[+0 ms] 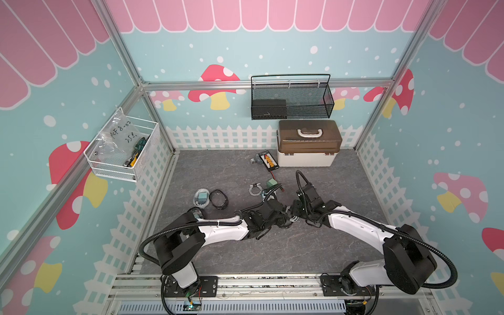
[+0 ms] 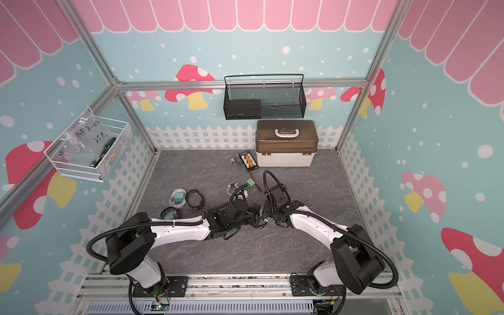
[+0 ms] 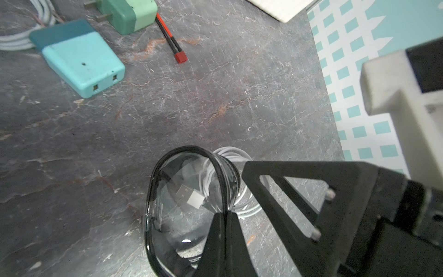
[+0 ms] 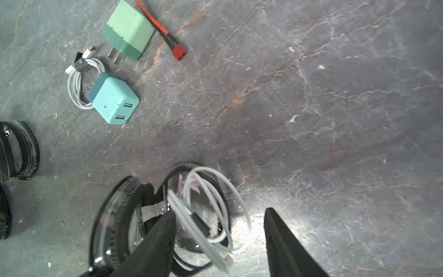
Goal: Pack away charging kits
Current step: Adjust the charging cable in the storage bag.
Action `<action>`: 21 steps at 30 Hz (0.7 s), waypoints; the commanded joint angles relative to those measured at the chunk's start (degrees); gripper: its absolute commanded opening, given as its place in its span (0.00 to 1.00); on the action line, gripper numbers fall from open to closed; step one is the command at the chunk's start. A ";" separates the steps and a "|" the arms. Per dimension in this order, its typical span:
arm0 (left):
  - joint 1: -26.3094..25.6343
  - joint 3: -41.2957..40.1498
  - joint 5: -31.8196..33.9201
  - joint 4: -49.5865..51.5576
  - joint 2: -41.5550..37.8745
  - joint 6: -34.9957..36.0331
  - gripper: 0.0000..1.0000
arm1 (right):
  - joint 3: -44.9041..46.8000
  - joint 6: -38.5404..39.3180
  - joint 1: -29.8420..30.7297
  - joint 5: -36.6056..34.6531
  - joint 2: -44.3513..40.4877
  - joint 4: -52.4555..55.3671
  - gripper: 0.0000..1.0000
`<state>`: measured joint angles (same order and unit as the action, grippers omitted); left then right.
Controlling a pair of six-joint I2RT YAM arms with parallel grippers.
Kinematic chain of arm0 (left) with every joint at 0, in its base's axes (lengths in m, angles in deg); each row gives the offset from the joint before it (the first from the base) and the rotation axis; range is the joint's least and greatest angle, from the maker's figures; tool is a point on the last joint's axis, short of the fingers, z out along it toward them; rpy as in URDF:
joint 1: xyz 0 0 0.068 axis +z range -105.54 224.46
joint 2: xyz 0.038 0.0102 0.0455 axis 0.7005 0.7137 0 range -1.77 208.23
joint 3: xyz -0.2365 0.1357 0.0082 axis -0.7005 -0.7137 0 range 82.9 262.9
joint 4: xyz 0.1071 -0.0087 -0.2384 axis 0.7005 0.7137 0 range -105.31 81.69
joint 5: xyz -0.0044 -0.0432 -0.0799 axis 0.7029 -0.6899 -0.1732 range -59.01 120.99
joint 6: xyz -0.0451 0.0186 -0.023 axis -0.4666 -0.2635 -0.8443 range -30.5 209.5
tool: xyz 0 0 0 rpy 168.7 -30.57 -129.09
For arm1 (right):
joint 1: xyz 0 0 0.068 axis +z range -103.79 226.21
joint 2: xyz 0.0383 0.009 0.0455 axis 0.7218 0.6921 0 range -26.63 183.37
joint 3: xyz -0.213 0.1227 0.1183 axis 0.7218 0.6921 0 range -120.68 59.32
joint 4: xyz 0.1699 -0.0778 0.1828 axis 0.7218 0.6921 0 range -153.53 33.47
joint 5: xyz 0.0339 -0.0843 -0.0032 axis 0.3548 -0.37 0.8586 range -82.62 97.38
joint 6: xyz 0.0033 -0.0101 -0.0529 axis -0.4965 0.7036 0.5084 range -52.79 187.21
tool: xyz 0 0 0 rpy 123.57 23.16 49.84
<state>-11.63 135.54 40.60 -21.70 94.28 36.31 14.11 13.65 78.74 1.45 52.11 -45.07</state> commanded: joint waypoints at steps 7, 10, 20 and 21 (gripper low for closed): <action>0.33 3.05 0.55 2.35 1.58 -0.16 0.00 | -0.26 4.14 -7.03 3.40 -3.70 -0.20 0.57; 0.32 3.14 0.21 2.00 1.91 -0.08 0.00 | 0.42 4.03 -8.68 1.69 -2.45 -0.26 0.57; 0.34 5.99 0.87 3.86 3.51 0.54 0.00 | 0.21 3.10 -1.88 0.99 4.84 -3.19 0.48; 0.38 6.23 1.07 4.28 3.62 0.55 0.00 | 0.21 2.78 -0.87 0.54 5.33 -3.20 0.48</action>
<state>-11.48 139.73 40.62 -19.21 97.01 36.62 14.22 17.50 75.29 3.33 56.48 -47.35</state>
